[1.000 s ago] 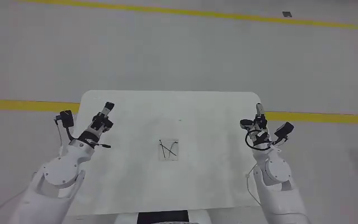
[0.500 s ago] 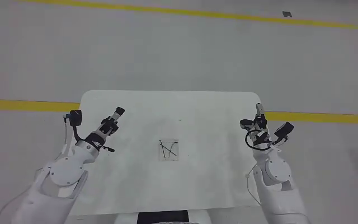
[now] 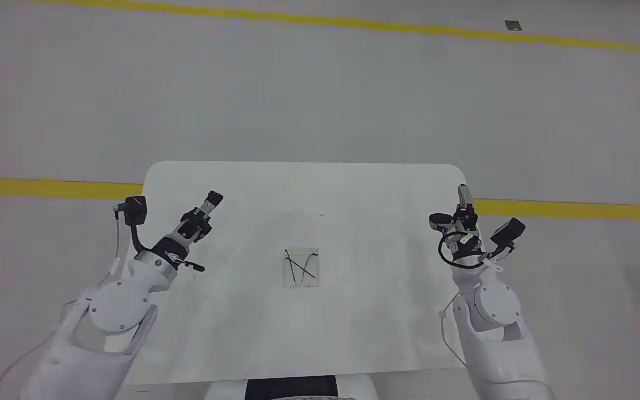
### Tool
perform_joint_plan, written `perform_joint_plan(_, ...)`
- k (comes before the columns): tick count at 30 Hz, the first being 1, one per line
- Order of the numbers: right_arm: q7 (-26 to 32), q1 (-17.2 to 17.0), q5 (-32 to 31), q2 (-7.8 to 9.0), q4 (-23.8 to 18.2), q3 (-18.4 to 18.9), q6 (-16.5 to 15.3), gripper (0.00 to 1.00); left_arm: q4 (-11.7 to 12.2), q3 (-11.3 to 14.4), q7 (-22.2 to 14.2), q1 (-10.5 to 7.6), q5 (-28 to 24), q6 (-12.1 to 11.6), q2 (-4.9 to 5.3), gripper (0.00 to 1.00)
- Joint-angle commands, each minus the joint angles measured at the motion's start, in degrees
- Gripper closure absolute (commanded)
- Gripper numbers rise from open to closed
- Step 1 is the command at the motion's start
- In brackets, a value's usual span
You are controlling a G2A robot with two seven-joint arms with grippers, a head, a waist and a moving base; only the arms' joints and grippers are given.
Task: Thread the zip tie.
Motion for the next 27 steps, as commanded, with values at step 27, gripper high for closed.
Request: perform_joint_plan(27,0.00,0.00,0.00,0.00,0.00,0.00,0.00,0.00,-5.06,10.54,-20.50,-8.09,25.55,2.46,1.42,0.00)
